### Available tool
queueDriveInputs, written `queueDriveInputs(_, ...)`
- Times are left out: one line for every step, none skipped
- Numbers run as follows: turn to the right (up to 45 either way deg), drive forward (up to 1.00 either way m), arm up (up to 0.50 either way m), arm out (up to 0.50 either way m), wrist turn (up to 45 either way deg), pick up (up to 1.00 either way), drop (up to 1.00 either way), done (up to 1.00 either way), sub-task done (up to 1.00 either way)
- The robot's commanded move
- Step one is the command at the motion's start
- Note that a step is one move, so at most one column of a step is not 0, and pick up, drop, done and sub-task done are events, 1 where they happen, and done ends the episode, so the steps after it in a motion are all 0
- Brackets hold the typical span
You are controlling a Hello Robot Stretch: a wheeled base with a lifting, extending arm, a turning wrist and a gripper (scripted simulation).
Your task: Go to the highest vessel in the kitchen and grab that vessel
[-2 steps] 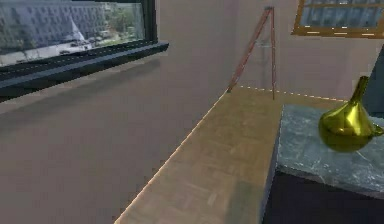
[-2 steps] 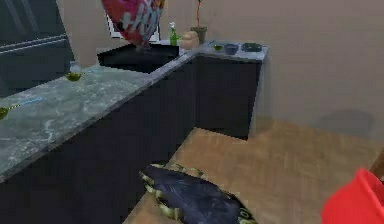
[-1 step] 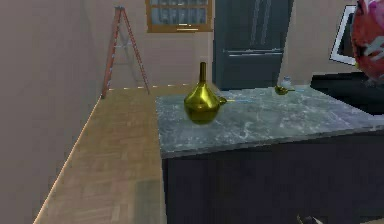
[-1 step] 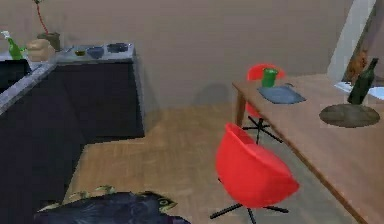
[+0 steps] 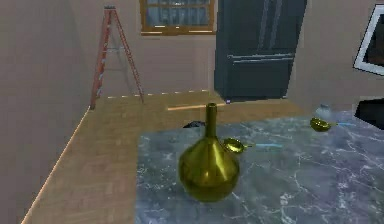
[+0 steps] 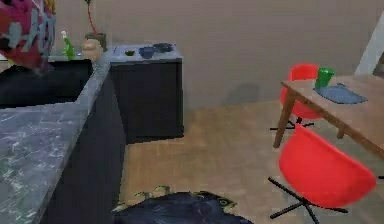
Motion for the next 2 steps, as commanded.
queueDriveInputs(-45.0, 0.00, 0.00, 0.00, 0.0, 0.00, 0.00, 0.00, 0.00)
queueDriveInputs(-33.0, 0.00, 0.00, 0.00, 0.0, 0.00, 0.00, 0.00, 0.00)
